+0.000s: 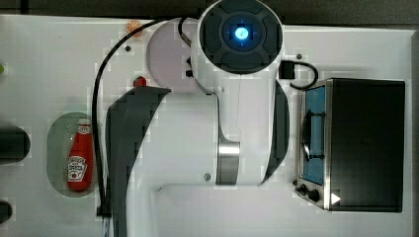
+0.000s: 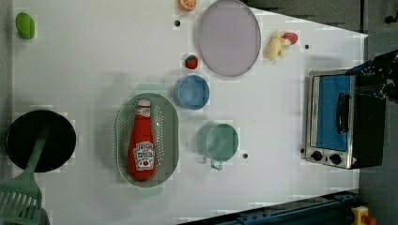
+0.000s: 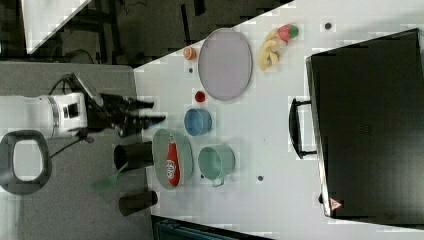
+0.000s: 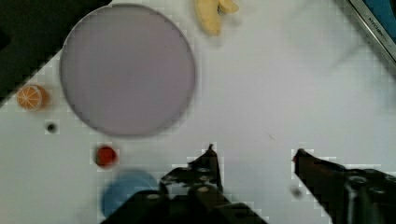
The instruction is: Pick ketchup from strainer and place it on the table
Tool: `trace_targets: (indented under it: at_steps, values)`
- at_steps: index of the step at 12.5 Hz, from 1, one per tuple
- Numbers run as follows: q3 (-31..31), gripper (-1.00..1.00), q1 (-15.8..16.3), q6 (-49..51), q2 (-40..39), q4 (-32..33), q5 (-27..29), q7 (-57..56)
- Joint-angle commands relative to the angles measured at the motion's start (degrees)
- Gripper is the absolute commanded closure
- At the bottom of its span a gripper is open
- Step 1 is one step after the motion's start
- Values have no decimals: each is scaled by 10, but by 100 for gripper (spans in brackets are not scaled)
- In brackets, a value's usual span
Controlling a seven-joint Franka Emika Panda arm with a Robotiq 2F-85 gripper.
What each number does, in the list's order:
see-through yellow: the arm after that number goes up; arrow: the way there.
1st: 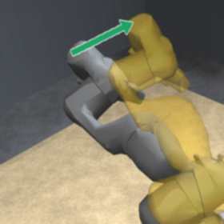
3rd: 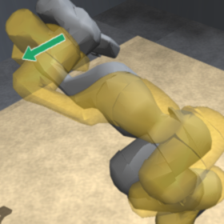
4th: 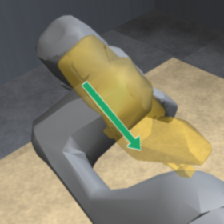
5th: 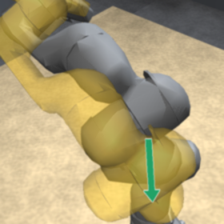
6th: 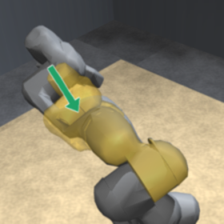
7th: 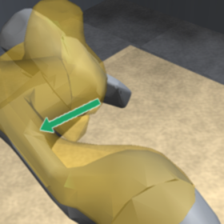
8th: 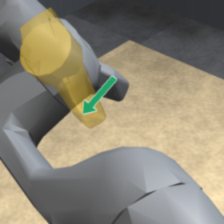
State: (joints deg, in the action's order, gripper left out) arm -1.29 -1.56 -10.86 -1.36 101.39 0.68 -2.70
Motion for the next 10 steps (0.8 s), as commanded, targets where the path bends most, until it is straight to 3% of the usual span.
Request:
trace_targets:
  at_steps: [1, 3, 10]
  values:
    - [-22, -60, -58, 130, 148, 39, 12, 39]
    - [-31, -100, -55, 117, 146, 39, 13, 39]
    - [-162, -100, -29, 55, 100, 40, 13, 39]
